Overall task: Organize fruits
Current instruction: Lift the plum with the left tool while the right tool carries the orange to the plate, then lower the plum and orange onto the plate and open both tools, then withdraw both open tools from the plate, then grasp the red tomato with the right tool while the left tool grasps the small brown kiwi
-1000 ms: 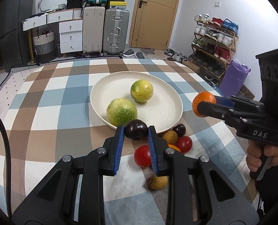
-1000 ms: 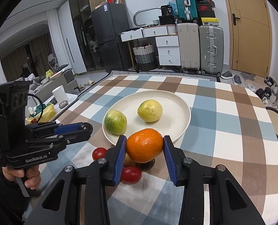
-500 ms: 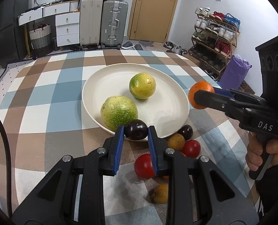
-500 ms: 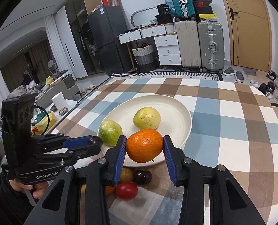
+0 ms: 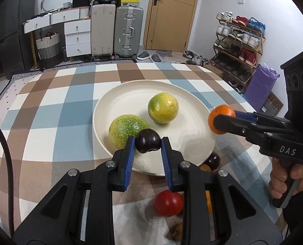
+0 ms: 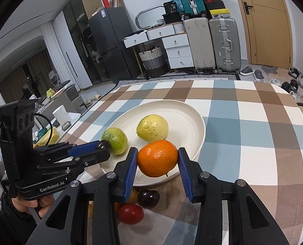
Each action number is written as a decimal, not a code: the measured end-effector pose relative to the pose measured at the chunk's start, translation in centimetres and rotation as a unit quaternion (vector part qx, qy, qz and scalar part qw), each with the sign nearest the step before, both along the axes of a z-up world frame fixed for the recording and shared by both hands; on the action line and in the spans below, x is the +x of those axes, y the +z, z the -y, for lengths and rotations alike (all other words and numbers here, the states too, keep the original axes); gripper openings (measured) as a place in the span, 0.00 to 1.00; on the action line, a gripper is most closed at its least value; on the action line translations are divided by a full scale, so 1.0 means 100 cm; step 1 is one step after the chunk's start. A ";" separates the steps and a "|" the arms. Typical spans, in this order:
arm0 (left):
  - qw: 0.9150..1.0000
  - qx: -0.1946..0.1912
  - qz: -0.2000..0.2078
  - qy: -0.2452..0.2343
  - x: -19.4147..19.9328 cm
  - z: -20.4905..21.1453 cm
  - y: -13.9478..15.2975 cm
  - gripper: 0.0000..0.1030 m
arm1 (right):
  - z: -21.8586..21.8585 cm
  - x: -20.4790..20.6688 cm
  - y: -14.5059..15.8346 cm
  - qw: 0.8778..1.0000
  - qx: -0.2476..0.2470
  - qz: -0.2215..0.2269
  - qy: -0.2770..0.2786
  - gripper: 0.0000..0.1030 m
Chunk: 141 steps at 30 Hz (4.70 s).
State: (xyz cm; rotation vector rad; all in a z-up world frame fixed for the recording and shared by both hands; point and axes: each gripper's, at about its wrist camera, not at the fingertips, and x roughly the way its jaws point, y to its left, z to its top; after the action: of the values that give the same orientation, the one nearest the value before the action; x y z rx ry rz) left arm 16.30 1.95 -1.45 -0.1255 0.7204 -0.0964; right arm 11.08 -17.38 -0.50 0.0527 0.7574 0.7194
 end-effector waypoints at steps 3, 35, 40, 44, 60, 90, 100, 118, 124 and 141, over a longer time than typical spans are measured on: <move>1.000 -0.001 -0.001 0.000 0.004 -0.002 -0.001 0.22 | -0.001 0.003 -0.002 1.000 -0.001 -0.006 -0.006 0.39; 1.000 0.012 0.005 -0.001 -0.010 -0.001 -0.008 0.36 | 0.000 0.005 -0.005 0.999 -0.029 0.026 -0.033 0.52; 1.000 0.008 0.022 0.012 -0.023 -0.003 0.000 0.79 | 0.002 -0.001 -0.004 0.999 -0.037 0.028 -0.025 0.68; 0.999 0.010 0.032 0.018 -0.036 -0.002 0.006 0.85 | 0.005 -0.007 -0.005 0.999 -0.032 0.023 -0.015 0.82; 0.999 0.015 0.026 0.038 -0.079 -0.002 0.002 0.99 | 0.009 -0.031 -0.014 0.998 -0.059 0.018 -0.013 1.00; 0.999 0.032 -0.019 0.027 -0.101 0.012 -0.009 0.99 | -0.006 -0.054 -0.030 0.993 -0.110 -0.011 0.035 0.99; 0.999 0.020 -0.037 0.029 -0.096 0.007 -0.015 0.99 | -0.017 -0.050 -0.041 0.988 -0.148 -0.025 0.044 0.96; 0.998 0.014 -0.051 0.028 -0.092 0.004 -0.019 0.99 | -0.026 -0.046 -0.043 0.981 -0.187 -0.018 0.050 0.84; 0.998 0.012 -0.053 0.027 -0.091 0.005 -0.019 0.99 | -0.030 -0.049 -0.042 0.981 -0.187 -0.012 0.057 0.74; 0.998 0.011 -0.053 0.025 -0.091 0.007 -0.019 0.99 | -0.034 -0.060 -0.038 0.983 -0.156 -0.013 0.093 0.37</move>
State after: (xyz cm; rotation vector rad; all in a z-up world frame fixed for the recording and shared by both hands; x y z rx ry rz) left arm 7.21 1.25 -3.33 -0.1284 0.8223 -0.0336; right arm 5.07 -13.97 -4.31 -0.2979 0.8997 0.7711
